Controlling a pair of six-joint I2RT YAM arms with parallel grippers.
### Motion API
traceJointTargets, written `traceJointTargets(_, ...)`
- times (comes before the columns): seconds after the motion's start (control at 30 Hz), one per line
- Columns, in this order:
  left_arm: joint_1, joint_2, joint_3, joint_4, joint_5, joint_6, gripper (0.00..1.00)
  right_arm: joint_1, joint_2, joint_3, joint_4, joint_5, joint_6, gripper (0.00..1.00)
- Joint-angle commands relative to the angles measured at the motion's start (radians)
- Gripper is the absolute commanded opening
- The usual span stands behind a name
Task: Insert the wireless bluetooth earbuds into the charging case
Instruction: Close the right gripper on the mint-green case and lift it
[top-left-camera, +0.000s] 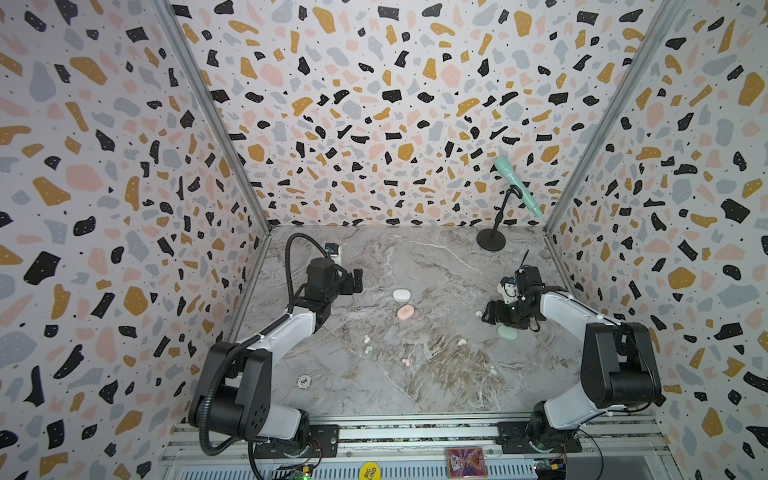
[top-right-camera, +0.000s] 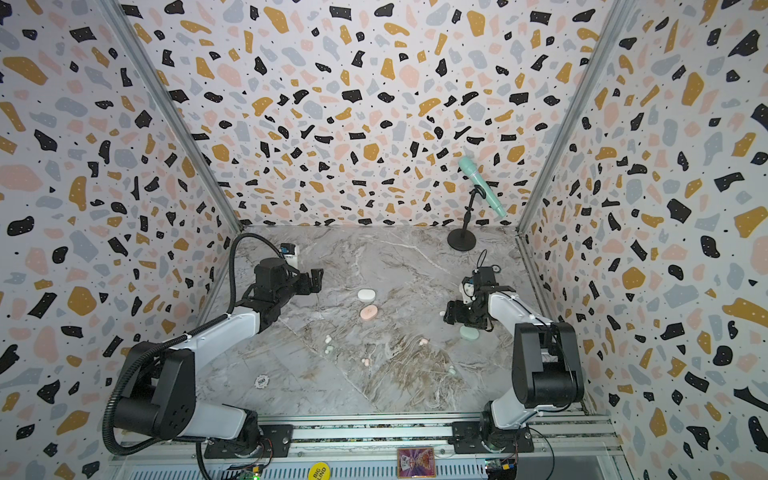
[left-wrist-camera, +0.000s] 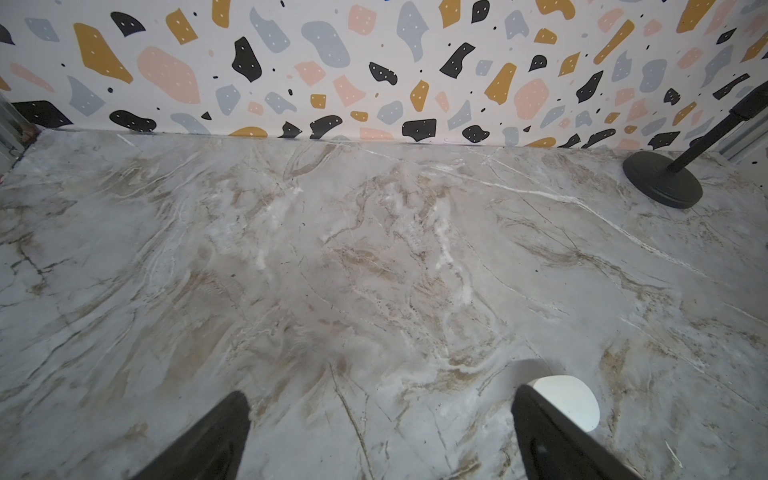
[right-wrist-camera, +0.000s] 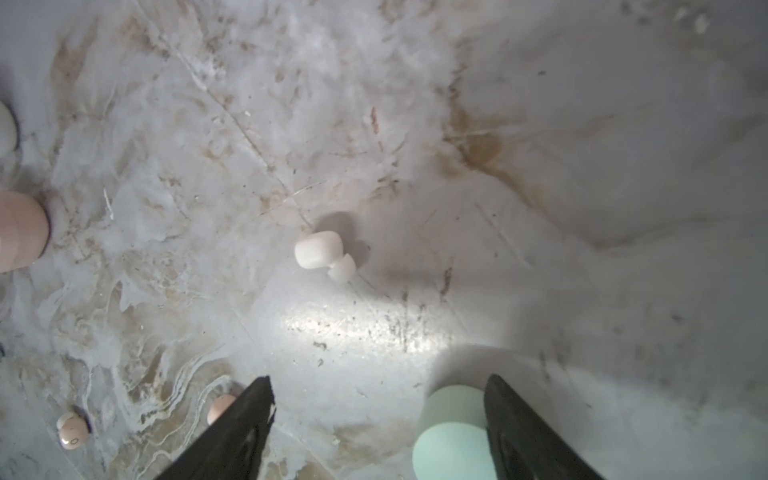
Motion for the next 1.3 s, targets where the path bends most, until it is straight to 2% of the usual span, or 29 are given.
traceJointTargets(0.0, -0.006, 0.004, 0.028, 0.017, 0.015, -0.006, 1.0, 0.036, -0.002, 0.002, -0.058, 0.018, 0.013, 0.81)
traceJointTargets(0.07, -0.006, 0.003, 0.027, 0.018, 0.022, -0.009, 1.0, 0.049, -0.019, 0.018, -0.078, 0.092, 0.053, 0.87)
traceJointTargets(0.13, -0.007, 0.002, 0.025, 0.023, 0.036, -0.008, 1.0, 0.049, -0.052, 0.027, -0.1, 0.177, 0.099, 0.98)
traceJointTargets(0.23, -0.014, 0.003, 0.022, 0.032, 0.058, -0.008, 1.0, 0.045, -0.104, 0.023, -0.127, 0.298, 0.152, 0.99)
traceJointTargets(0.3, -0.023, 0.004, 0.022, 0.032, 0.066, -0.008, 1.0, 0.033, -0.127, 0.011, -0.137, 0.326, 0.169, 0.99)
traceJointTargets(0.63, -0.034, 0.006, 0.027, 0.03, 0.071, -0.007, 1.0, -0.002, -0.129, -0.11, -0.053, 0.219, 0.209, 0.99)
traceJointTargets(0.93, -0.037, 0.005, 0.026, 0.027, 0.063, -0.001, 1.0, 0.021, -0.131, -0.114, -0.023, 0.145, 0.2, 0.99)
traceJointTargets(1.07, -0.038, 0.008, 0.029, 0.025, 0.063, 0.0, 1.0, 0.035, -0.13, -0.114, -0.033, 0.15, 0.204, 0.99)
traceJointTargets(1.27, -0.037, 0.012, 0.032, 0.025, 0.066, -0.001, 1.0, 0.044, -0.136, -0.109, -0.059, 0.24, 0.22, 0.99)
